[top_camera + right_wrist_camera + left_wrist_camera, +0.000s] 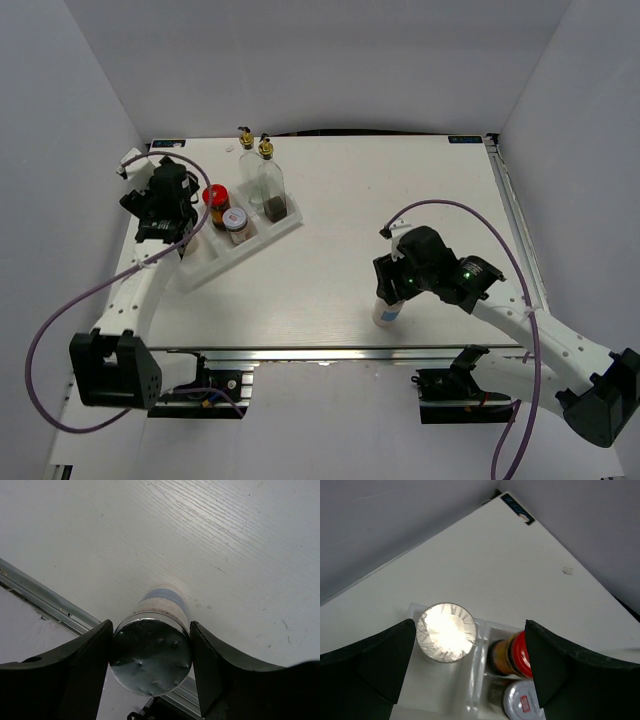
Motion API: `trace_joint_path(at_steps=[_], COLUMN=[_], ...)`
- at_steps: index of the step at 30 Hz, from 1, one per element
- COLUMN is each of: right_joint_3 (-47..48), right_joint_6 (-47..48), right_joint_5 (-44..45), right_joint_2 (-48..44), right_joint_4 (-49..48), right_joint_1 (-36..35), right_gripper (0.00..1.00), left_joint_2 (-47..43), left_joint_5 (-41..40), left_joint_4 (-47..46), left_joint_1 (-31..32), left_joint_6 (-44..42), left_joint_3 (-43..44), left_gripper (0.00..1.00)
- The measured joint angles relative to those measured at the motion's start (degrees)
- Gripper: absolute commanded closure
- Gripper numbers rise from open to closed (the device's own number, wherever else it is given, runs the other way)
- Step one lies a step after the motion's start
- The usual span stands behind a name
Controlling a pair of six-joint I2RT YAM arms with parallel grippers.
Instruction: Organize the condiment bottles
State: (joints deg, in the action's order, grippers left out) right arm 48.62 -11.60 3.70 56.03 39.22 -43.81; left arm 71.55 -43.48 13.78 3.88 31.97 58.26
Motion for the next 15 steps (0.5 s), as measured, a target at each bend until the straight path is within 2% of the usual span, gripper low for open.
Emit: trace_joint_path(at_steps=[1, 2, 7, 9, 10, 12, 15], right_joint_3=[0.0, 0.2, 1.1, 2.6, 3.7, 7.4, 13.8], right_joint_6=[0.0, 0.0, 0.3, 0.9, 1.3, 1.9, 2.5], right_joint_5=[0.0, 0.0, -0.4, -0.9, -1.0, -1.2, -1.6], right_joint_2=[0.1, 0.3, 1.5, 2.4, 2.9, 4.7, 7.5], right_joint_4=[0.0, 0.0, 0.2, 0.9, 1.1, 1.9, 2.0], right_joint_1=[0.0, 0.0, 0.0, 0.0, 0.0, 0.0, 0.0], right_gripper=[0.69, 0.78, 0.92, 0.93, 1.0, 1.0, 1.0], left_joint_2=[-1.8, -3.7, -14.5, -18.2, -19.2, -19.6, -15.6], left_joint_5=[2.6, 5.0, 19.1, 27.6, 32.2, 42.4, 56.1], left_joint_4=[0.6, 0.9, -1.2, -6.2, -9.4, -16.6, -23.2], left_joint_1=[0.0, 0.1, 0.9, 1.9, 3.1, 7.5, 18.8], left_joint_6=[-0.1, -0.3, -2.6, -3.3, -3.6, -5.6, -13.7], left_joint_3=[-0.1, -0.3, -1.9, -4.2, -5.7, -8.8, -11.8], left_gripper=[0.02, 0.02, 0.02, 0.02, 0.02, 0.02, 0.02])
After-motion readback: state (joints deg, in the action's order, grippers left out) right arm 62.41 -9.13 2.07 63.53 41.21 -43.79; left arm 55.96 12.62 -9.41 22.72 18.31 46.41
